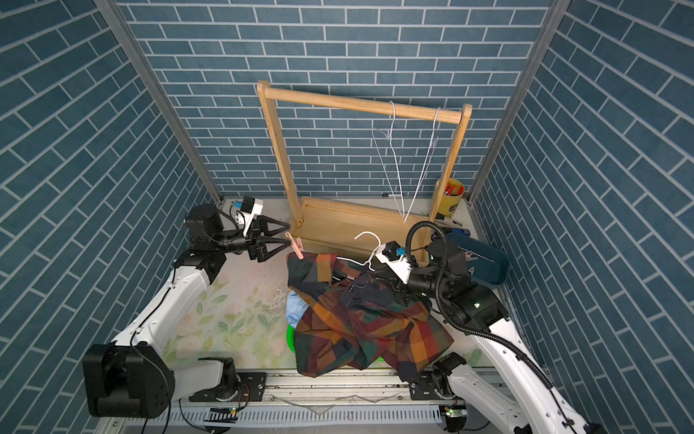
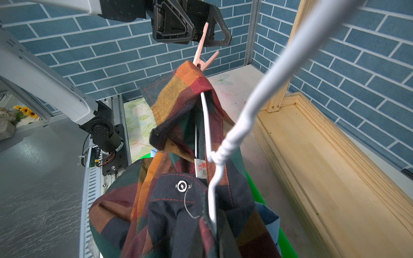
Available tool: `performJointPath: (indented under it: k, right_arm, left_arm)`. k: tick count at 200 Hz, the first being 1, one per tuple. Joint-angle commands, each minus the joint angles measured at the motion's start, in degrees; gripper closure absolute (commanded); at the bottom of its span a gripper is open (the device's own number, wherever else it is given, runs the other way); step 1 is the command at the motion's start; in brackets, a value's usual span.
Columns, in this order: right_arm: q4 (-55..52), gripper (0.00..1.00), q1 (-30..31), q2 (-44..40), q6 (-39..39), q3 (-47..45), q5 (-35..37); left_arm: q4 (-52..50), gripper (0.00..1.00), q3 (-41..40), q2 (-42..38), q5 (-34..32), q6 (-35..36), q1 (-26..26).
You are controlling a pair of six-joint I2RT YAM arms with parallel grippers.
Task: Remove the clothespins securing long-sleeve shirts to the hanger
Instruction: Remove the clamp from the hanger.
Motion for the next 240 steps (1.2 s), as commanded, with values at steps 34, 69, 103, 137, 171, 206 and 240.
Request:
performJointPath:
  k: [34,69,103,137,171,206,240]
  right_arm:
    - [1.6,1.0,-0.8,0.8,-2.9,2.2,-3.0]
    - [1.6,1.0,-1.4,2.0,-3.3,3.6,-3.7]
    - [1.9,1.0,-1.7,2.3,-3.3,3.5,-4.0]
    - [1.5,1.0,-2.0,1.9,-3.3,3.3,-4.1]
    - [1.6,1.0,-2.5,0.8,-3.2,2.7,-4.0]
    - [2.0,1.0,-2.7,1.0,-3.2,2.4,-4.2]
    - [2.2,1.0,-2.8,1.2,-3.1,2.5,-4.5]
  left_arm:
    - [-2.6,0.22,3.5,4.1,2.4,0.9,-5.9]
    - [-3.2,0.26,3.3,3.6,2.8,1.1,-6.8]
    - [-8.6,0.31,4.7,2.4,3.0,4.9,-6.8]
    - [-10.2,0.42,5.9,2.4,3.0,5.7,-6.7]
    - [-14.2,0.47,7.5,2.6,3.7,8.4,-6.2]
    - [-23.4,0.57,10.5,3.1,5.2,15.4,-6.2]
    - [-31.3,0.65,13.3,3.8,6.1,21.6,-6.2]
